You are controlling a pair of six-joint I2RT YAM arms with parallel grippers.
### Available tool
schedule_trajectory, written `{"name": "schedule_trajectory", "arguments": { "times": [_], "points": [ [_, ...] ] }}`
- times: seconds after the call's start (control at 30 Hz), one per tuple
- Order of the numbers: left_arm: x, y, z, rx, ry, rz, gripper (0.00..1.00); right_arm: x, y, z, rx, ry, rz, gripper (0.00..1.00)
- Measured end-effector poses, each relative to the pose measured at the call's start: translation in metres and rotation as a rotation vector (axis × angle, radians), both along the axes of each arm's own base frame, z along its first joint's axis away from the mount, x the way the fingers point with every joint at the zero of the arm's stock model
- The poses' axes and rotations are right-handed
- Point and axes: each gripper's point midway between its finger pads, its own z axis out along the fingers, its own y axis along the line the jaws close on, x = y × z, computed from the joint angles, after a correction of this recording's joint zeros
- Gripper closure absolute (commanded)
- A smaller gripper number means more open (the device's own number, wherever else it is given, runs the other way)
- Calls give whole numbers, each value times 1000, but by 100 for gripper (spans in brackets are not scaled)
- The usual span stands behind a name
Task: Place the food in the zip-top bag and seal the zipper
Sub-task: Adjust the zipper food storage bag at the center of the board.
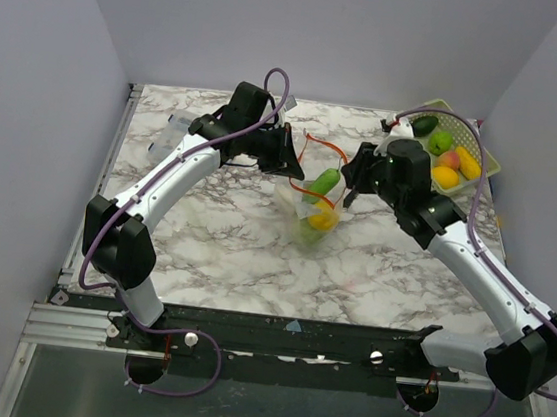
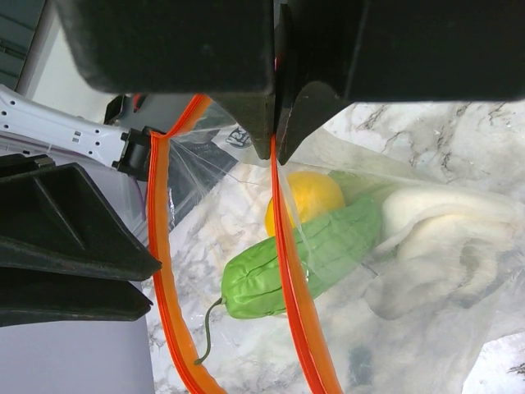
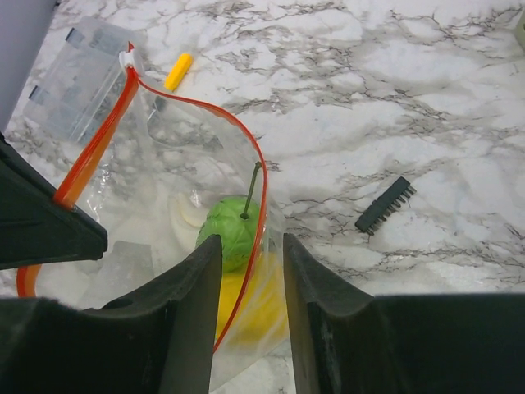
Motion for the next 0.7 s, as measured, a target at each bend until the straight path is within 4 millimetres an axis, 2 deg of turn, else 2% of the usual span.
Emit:
{"name": "schedule_trajectory", "arguments": {
  "times": [0.27, 0.37, 0.43, 0.47, 0.6, 0.7],
  "points": [
    [0, 0, 0, -2, 1, -3, 100, 8, 4, -23, -51, 49, 7, 72],
    [-1, 0, 0, -3, 1, -3, 100, 10, 6, -32, -66, 67, 12, 82],
    [-1, 0, 0, -3, 1, -3, 100, 11, 7, -33, -68, 72, 18, 94],
    [-1, 0, 0, -4, 2, -4, 100, 12, 9, -34, -66, 76, 23, 99],
    [-2, -1, 1, -8, 8, -5, 100, 18, 20, -23, -58, 75, 42, 99],
    [-3, -2, 4, -18, 17, 1, 100, 16, 34, -1, -39, 49, 74, 99]
  ]
}}
